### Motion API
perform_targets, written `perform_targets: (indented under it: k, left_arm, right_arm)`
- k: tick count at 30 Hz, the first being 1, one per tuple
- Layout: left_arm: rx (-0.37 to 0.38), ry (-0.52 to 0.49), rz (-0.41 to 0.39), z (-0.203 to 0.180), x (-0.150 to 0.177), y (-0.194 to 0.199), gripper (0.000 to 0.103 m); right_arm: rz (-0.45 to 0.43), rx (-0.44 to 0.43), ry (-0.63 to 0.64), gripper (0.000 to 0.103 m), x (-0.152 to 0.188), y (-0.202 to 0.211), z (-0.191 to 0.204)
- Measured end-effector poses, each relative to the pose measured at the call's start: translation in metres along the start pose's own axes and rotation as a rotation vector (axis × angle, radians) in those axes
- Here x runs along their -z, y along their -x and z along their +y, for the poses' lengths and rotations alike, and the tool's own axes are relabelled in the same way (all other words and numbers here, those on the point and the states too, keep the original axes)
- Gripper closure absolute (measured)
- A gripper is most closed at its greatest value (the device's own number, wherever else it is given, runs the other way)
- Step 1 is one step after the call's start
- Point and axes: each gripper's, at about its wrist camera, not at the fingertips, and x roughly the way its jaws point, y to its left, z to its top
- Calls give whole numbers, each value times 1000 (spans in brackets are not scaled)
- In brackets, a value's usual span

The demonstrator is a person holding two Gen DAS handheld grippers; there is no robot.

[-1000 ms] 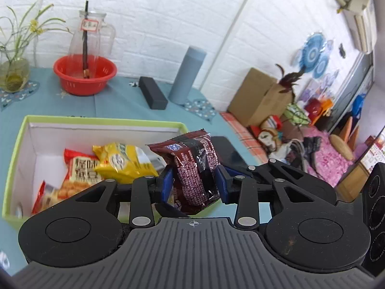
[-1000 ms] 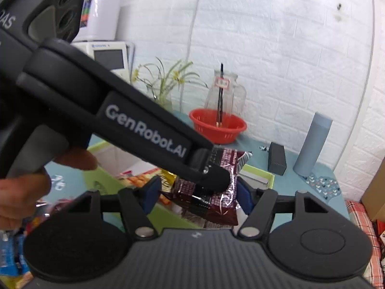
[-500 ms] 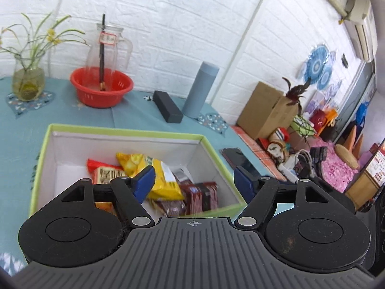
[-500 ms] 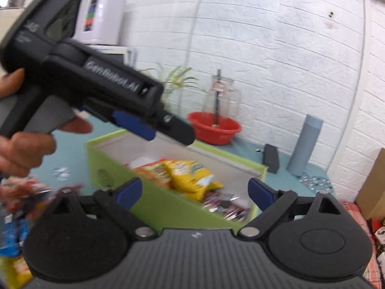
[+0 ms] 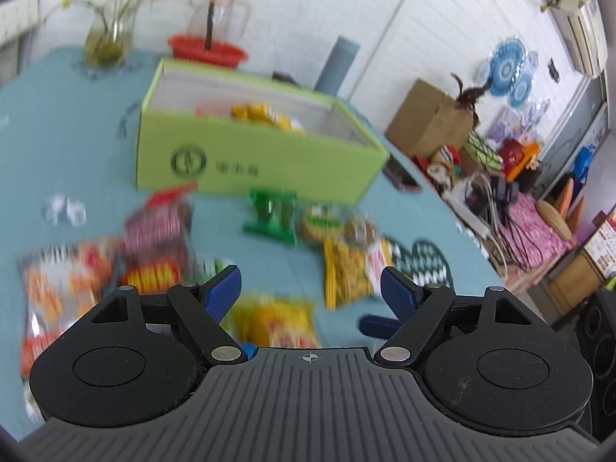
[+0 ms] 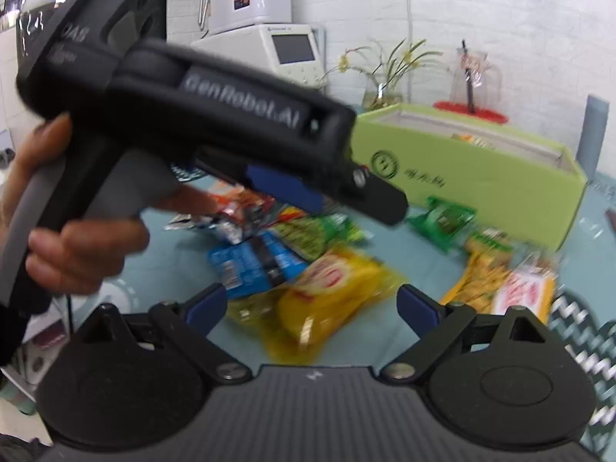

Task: Organize snacks
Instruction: 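Move the left gripper to the yellow bread bag and close on it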

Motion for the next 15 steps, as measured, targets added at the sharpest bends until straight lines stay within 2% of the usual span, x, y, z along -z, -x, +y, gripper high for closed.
perform_targets:
  k: [4, 6, 10, 15]
  left_arm:
    - [22, 16, 80, 4, 21, -8, 49]
    - [18, 22, 96, 5, 26, -12, 53]
    - [28, 38, 123, 6, 31, -15, 62]
    - [61, 32, 142, -9, 38, -22, 61]
  right_arm:
    - [48, -45, -33, 10, 9, -15, 8]
    - [78, -46, -35, 10, 11, -23, 11]
    - [84, -34, -24, 9, 12, -25, 11]
    - [91, 15, -7, 9, 18, -6, 8]
